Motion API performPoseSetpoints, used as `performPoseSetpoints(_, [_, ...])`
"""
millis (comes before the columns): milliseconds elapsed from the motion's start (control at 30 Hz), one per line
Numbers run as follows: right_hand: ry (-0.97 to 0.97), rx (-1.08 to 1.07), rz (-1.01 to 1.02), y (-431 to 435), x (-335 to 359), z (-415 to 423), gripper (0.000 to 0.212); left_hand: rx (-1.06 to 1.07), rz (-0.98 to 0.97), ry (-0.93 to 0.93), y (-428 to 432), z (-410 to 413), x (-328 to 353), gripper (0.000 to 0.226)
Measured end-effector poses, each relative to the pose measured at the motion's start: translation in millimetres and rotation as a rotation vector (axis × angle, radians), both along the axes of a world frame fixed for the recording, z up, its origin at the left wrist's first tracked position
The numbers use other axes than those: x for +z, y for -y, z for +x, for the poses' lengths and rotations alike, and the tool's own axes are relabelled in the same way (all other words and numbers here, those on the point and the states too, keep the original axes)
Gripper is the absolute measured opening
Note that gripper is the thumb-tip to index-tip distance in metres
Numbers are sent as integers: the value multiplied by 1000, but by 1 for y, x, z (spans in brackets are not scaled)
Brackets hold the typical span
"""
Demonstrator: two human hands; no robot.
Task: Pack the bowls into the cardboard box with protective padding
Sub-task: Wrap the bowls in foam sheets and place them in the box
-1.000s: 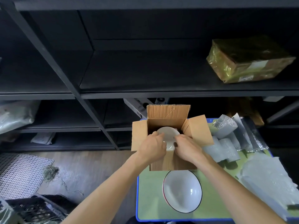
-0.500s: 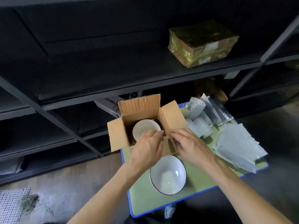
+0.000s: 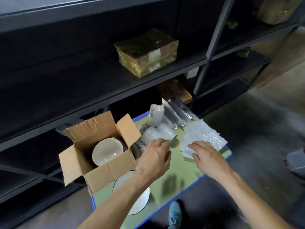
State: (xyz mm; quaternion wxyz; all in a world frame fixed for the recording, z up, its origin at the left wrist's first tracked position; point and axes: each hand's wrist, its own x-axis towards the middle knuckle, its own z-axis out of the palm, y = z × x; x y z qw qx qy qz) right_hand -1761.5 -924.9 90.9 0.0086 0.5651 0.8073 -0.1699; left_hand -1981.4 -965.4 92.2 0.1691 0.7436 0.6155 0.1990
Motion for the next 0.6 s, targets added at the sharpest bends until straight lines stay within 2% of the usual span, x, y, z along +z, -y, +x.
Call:
performPoseSetpoints(300, [40, -252, -152, -30, -26, 97, 38, -41, -203, -126, -65, 84, -35, 38])
performPoseSetpoints(600, [-53, -362, -238, -59, -61, 111, 16, -52, -477, -252, -95, 115, -67, 40])
